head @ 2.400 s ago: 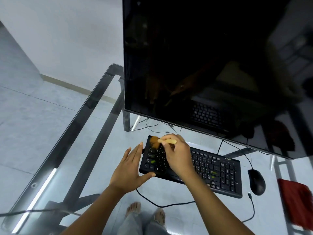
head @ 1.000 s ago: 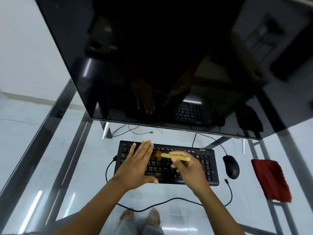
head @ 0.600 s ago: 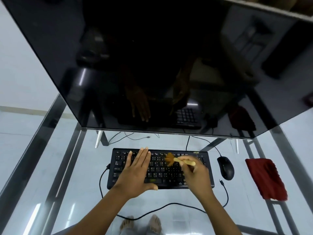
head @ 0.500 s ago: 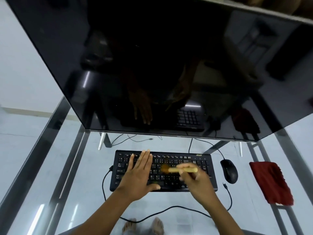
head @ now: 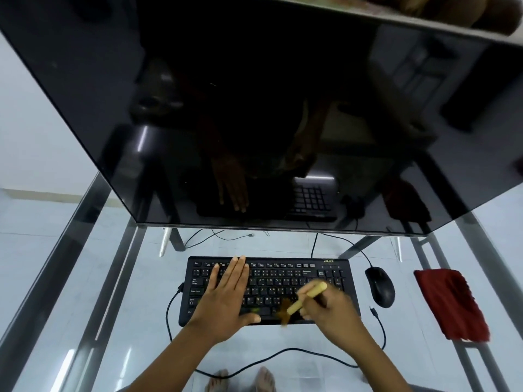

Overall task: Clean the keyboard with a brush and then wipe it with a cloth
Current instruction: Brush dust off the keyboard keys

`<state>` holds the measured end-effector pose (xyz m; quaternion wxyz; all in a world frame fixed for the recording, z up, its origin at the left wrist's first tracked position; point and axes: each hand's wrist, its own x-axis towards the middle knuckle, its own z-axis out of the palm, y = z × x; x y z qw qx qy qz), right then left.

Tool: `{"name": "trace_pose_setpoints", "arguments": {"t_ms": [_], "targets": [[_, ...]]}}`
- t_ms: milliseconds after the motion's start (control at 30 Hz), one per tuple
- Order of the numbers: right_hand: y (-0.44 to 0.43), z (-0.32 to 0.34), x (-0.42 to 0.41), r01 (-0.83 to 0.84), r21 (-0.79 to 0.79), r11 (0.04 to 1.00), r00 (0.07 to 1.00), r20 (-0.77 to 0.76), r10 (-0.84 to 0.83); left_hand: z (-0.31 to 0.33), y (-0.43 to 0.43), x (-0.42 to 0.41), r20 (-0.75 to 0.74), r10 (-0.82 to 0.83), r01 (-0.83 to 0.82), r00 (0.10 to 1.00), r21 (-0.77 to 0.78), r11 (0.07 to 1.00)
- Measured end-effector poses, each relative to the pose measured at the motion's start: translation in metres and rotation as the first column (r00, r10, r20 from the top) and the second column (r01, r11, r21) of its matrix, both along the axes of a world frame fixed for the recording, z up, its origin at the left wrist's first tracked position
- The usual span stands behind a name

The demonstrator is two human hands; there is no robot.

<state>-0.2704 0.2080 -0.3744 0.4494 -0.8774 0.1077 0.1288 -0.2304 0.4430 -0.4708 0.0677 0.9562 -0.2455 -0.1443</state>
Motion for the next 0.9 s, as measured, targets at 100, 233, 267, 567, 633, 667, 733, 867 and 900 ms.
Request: {"name": "trace_pose_setpoints", "arguments": {"t_ms": [100,233,267,567,633,667,733,867,900], "targets": [[0.001,-0.002,0.018,-0.065,-0.085,0.994,0.996,0.047,0.069,0.0,0.0,0.0,-0.003,-0.004,0.004,1.0,0.018,1.0],[0.011,0.003,0.045,0.073,-0.056,0.996,0.972,0.229,-0.058,-0.003,-0.002,0.0,0.022,0.002,-0.002,1.0,-0.004,1.0],[0.017,0.004,0.049,0.023,0.035,0.999,0.989,0.146,-0.028,-0.004,-0.002,0.0,0.029,0.001,-0.001,1.0,-0.009,1.0],[0.006,-0.002,0.04,-0.019,-0.007,1.0,0.992,0.127,0.02,-0.006,-0.002,-0.001,0.085,-0.072,0.075,0.994,-0.038,0.996],[-0.007,-0.007,0.035,0.07,-0.102,0.992,0.979,0.2,-0.049,-0.003,-0.009,0.0,0.094,-0.1,0.104,0.991,-0.036,0.994],[-0.016,-0.008,0.033,0.165,-0.155,0.974,0.946,0.304,-0.112,-0.001,-0.015,0.001,0.087,-0.103,0.107,0.991,-0.034,0.994],[-0.032,-0.007,0.027,0.281,-0.074,0.957,0.904,0.356,-0.238,0.004,-0.03,0.004,0.069,-0.093,0.098,0.993,-0.059,0.993],[-0.063,-0.008,0.016,0.226,-0.04,0.973,0.953,0.215,-0.213,0.021,-0.064,0.009,0.022,-0.088,0.09,0.996,-0.14,0.986],[-0.074,-0.007,0.015,0.254,-0.104,0.962,0.934,0.283,-0.216,0.023,-0.073,0.01,0.022,-0.077,0.079,0.997,-0.147,0.986]]}}
